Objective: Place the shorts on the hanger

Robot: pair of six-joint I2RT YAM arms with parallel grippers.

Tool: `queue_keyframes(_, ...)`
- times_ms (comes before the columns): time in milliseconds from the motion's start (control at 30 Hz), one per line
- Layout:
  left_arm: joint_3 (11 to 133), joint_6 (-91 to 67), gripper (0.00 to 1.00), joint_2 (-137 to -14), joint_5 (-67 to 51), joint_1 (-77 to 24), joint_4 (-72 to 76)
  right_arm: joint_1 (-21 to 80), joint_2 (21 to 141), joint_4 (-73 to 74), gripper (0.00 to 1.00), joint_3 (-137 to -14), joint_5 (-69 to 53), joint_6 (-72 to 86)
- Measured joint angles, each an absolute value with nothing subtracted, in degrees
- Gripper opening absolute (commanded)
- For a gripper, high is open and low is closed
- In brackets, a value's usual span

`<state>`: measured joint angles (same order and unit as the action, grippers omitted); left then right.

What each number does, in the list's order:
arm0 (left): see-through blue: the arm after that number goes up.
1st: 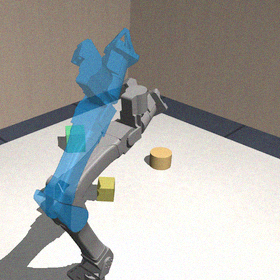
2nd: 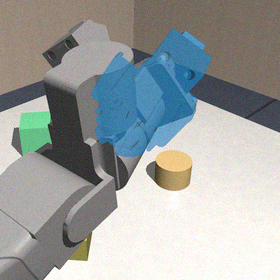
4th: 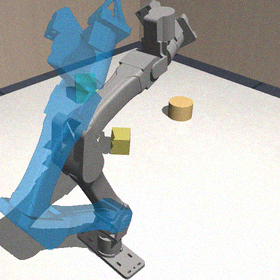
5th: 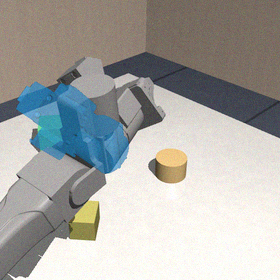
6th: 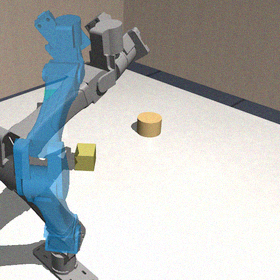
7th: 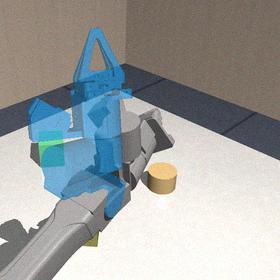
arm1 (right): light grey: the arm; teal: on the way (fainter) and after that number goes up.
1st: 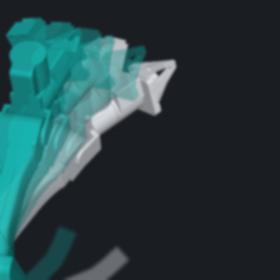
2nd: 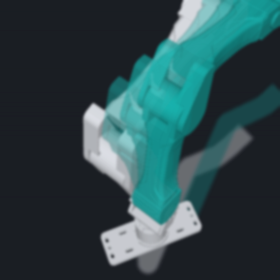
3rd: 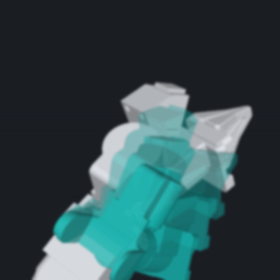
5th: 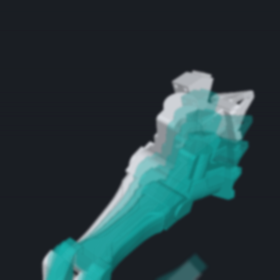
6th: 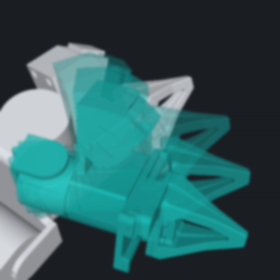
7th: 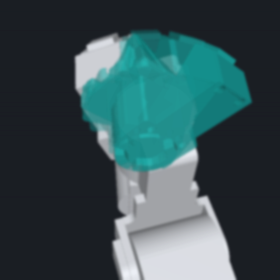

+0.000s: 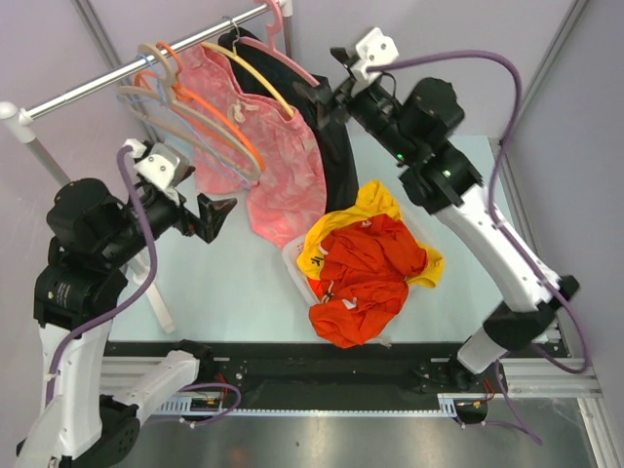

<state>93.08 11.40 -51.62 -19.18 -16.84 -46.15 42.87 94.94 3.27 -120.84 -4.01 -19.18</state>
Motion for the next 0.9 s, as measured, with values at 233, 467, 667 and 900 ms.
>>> queue_keyframes(233, 93.5, 17.6, 1.0, -53.4, -18.0, -16.8, -60.4, 42.1, 74.7, 9.8, 0.95, -99.0, -4.1, -20.6)
queue_keyframes(467, 84.1, 21.1, 1.0, -49.6, -15.1, -16.8, -68.6, 33.6, 60.4, 22.8, 0.99, -83.3, -5.6, -18.7)
queue_keyframes(667, 75.8, 23.1, 1.0, -46.5, -11.4, -16.8, -70.6, 21.8, 57.4, 33.1, 1.0, -75.1, -11.7, -17.6)
queue_keyframes(900, 68.3, 25.5, 1.0, -44.2, -7.5, -16.8, -71.0, 9.9, 56.7, 41.6, 1.0, -69.0, -19.8, -19.3)
